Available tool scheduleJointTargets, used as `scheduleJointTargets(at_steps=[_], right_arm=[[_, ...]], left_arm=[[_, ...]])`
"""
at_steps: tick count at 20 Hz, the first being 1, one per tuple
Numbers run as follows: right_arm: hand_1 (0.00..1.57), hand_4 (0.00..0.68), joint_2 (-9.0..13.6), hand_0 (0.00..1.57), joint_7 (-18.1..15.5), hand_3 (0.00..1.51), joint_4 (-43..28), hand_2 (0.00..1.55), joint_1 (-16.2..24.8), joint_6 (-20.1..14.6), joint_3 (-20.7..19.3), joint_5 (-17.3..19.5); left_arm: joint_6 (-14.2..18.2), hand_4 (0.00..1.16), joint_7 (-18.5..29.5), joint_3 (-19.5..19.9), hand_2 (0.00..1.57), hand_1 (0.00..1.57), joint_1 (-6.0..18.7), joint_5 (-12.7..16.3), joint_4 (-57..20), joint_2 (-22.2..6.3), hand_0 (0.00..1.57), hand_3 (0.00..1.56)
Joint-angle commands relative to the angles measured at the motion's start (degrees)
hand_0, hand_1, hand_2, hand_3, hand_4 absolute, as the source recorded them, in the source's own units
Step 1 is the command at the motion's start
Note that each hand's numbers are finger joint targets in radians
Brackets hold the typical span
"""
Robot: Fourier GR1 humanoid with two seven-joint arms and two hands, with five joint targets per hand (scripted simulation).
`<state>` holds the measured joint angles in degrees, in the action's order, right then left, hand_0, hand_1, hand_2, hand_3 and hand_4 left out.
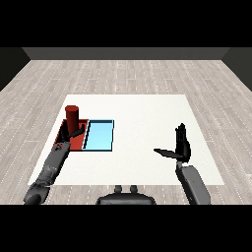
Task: Pick the red can and put it in the red box
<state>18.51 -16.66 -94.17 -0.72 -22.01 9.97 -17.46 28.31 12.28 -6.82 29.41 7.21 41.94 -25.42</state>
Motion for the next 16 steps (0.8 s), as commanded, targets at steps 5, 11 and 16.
scheduleJointTargets(at_steps=[5, 11, 16], right_arm=[[0.00, 0.000, -2.70, 0.00, -1.59, 0.00, 7.65, 0.00, -3.16, 1.70, -0.77, -0.44], [0.00, 0.000, -3.83, 0.00, -3.04, 0.00, 11.64, 0.00, -6.01, 1.72, -2.39, -0.67], [0.00, 0.000, -5.73, 0.00, -7.46, 0.00, 16.47, 0.00, -7.16, 2.43, -2.65, 0.15]], left_arm=[[-0.75, 1.03, 4.01, 3.39, 1.53, 1.57, 10.82, -2.91, -26.16, 1.01, 1.57, 1.46], [1.40, 0.72, -5.53, 1.58, 0.67, 0.67, 12.90, -5.52, -36.10, 3.36, 0.67, 0.00], [1.49, 0.68, -4.29, 5.61, 0.88, 0.89, 10.31, -2.14, -38.27, 1.96, 0.89, 0.34]])
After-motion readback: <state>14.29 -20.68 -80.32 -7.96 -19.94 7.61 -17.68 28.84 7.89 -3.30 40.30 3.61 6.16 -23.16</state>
